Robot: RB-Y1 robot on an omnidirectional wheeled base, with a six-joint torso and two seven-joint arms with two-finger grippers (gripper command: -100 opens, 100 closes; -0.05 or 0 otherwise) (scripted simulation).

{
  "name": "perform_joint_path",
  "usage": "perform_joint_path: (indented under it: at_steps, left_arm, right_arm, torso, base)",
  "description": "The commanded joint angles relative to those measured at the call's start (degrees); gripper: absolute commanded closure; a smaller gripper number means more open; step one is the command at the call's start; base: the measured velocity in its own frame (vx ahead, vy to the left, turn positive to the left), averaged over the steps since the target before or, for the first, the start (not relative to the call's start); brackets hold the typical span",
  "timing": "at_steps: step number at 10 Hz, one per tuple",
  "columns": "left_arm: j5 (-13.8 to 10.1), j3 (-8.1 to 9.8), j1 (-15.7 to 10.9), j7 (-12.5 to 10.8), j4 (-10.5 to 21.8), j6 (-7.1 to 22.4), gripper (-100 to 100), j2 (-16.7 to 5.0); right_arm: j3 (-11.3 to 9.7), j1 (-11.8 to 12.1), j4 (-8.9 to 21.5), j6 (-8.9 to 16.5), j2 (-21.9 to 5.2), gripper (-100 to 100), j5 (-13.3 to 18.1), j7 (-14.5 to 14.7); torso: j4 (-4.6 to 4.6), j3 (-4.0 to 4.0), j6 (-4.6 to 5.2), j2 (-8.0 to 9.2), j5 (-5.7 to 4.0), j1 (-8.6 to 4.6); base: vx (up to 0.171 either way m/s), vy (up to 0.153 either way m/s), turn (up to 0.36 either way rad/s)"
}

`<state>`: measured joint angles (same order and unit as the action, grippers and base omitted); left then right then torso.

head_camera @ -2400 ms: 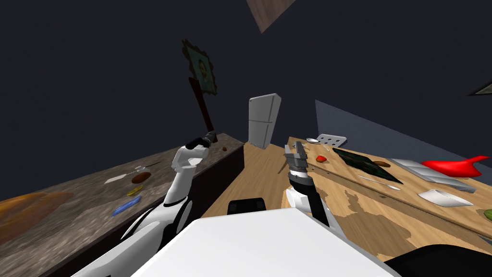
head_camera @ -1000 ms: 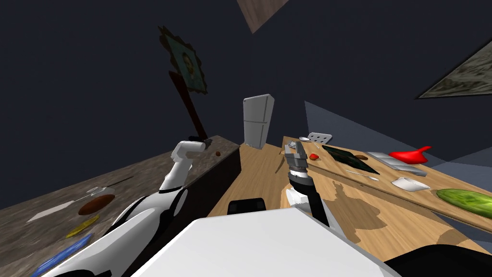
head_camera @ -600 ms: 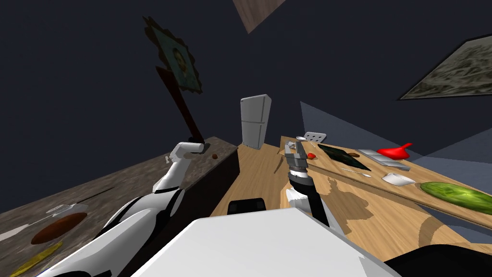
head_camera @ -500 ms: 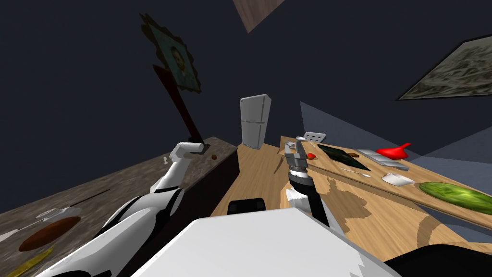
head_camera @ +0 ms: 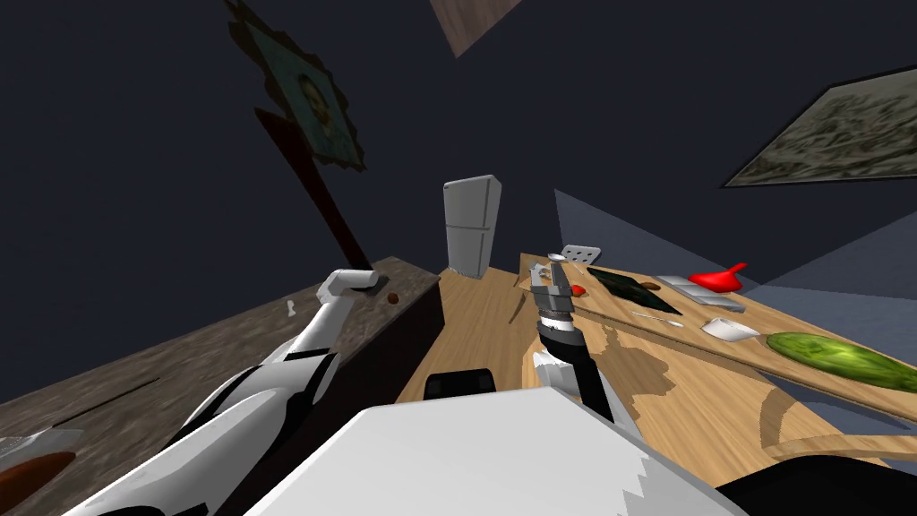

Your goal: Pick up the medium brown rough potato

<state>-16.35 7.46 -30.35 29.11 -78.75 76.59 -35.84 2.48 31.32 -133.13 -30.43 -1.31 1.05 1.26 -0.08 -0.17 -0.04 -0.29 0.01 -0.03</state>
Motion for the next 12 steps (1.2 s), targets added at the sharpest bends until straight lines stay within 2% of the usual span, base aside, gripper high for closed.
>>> perform_joint_path:
  at_steps: [1,5,7,8,9,11,12]
  left_arm:
    - [-0.71,-0.49,0.46,0.86,2.70,1.64,-100,-0.23]
    - [-1.97,-1.86,3.57,1.95,7.84,3.72,-100,1.05]
    - [-2.01,-1.72,3.54,1.79,6.91,4.40,-100,0.86]
    - [-2.02,-1.74,3.54,1.85,7.07,4.30,0,0.88]
    - [-1.56,-2.07,3.99,1.54,8.27,2.50,-100,1.51]
    - [-1.09,-2.41,4.46,1.24,9.48,0.68,-100,2.15]
    - [-1.27,-2.26,4.55,1.29,8.67,1.53,-100,1.94]
  right_arm:
    - [0.00,0.00,0.00,0.00,0.00,0,0.00,0.00]
    - [0.00,0.00,0.00,0.00,0.00,0,0.00,0.00]
    - [0.00,0.00,0.00,0.00,0.00,0,0.00,0.00]
    - [0.00,0.00,0.00,0.00,0.00,0,0.00,0.00]
    - [0.00,0.00,0.00,0.00,0.00,0,0.00,0.00]
    - [0.00,0.00,0.00,0.00,0.00,0,0.00,0.00]
    - [0.01,0.00,0.00,0.00,0.00,0,0.00,0.00]
  torso:
    - [0.00,0.00,0.00,0.00,0.00,0.00]
    - [-0.01,-0.04,0.00,-0.07,-0.01,-0.02]
    - [0.02,0.04,-0.01,0.09,-0.02,-0.03]
    - [0.05,0.11,-0.01,0.20,-0.03,-0.03]
    - [0.07,0.15,-0.01,0.25,-0.02,-0.03]
    - [0.06,0.13,-0.02,0.21,0.01,0.13]
    - [0.05,0.12,-0.02,0.20,0.02,0.15]
  base:
    - [0.098,-0.014,-0.115]
    - [0.094,0.001,-0.080]
    - [0.025,-0.004,0.000]
    - [0.000,0.000,0.000]
    - [0.010,0.024,-0.026]
    - [0.027,0.045,-0.029]
    - [0.010,0.021,-0.005]
